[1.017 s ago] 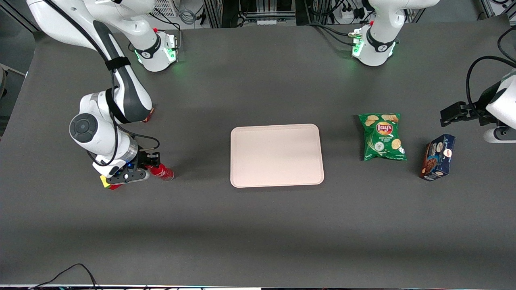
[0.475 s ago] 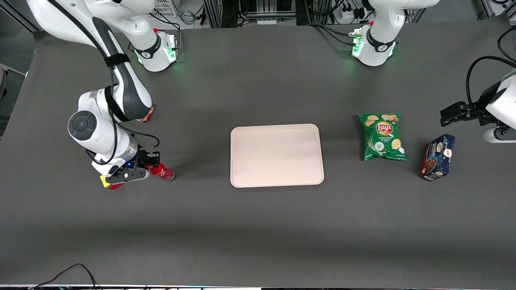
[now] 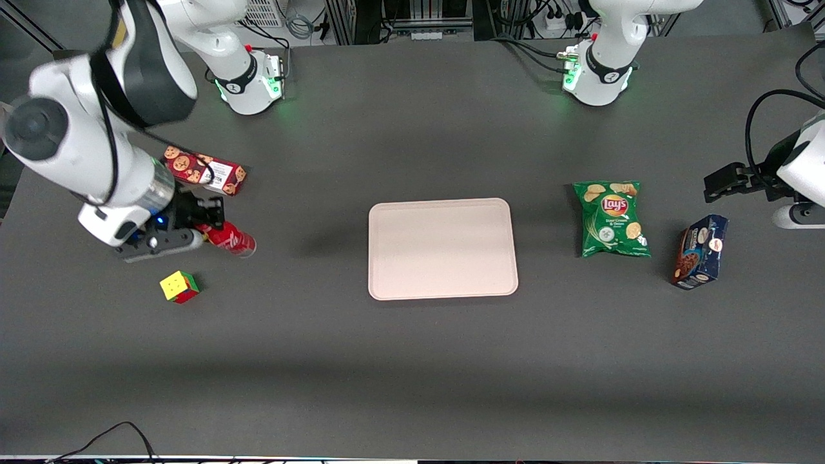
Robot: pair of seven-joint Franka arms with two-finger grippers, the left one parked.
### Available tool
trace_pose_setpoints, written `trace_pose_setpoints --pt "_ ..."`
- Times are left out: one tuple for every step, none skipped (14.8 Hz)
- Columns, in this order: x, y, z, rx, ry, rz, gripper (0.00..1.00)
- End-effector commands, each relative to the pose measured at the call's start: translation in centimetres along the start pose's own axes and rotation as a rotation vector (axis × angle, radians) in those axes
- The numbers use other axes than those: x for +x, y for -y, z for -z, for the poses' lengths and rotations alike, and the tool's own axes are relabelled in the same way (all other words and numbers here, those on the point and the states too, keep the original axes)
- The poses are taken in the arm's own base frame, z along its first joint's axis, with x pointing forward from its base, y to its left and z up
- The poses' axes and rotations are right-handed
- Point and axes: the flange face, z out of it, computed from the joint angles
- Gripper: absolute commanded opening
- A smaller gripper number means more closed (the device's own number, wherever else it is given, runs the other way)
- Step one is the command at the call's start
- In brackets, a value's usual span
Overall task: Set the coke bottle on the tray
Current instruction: 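Lift the bottle and carry it toward the white tray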
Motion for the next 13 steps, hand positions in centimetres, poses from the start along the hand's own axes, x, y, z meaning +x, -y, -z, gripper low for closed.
trace_pose_setpoints --pt "-0.9 4.3 7.4 0.000 -0.014 -0.041 0.00" --pt "-1.1 5.9 8.7 0.005 -0.026 -0.058 0.00" --pt "-1.2 7.7 9.3 0.013 -0.036 -0.082 0.00" --pt "-1.2 9.4 9.3 0.020 -0.038 -0.102 0.00" --pt "-1.0 12.0 8.9 0.023 -0.035 -0.112 0.00" --pt "-0.7 14.7 8.4 0.030 -0.031 -0.124 0.00" --pt "-0.4 17.3 7.8 0.035 -0.025 -0.137 0.00" --pt "0.2 19.3 6.9 0.033 -0.019 -0.158 0.00" --pt "0.6 21.4 5.7 0.023 -0.020 -0.170 0.00" --pt "0.9 23.2 4.4 0.011 -0.013 -0.183 0.00" --pt "1.5 24.6 2.7 0.001 -0.009 -0.193 0.00" --pt "2.1 25.7 1.3 -0.002 -0.022 -0.199 0.00" --pt "2.7 26.7 -0.3 -0.003 -0.029 -0.198 0.00"
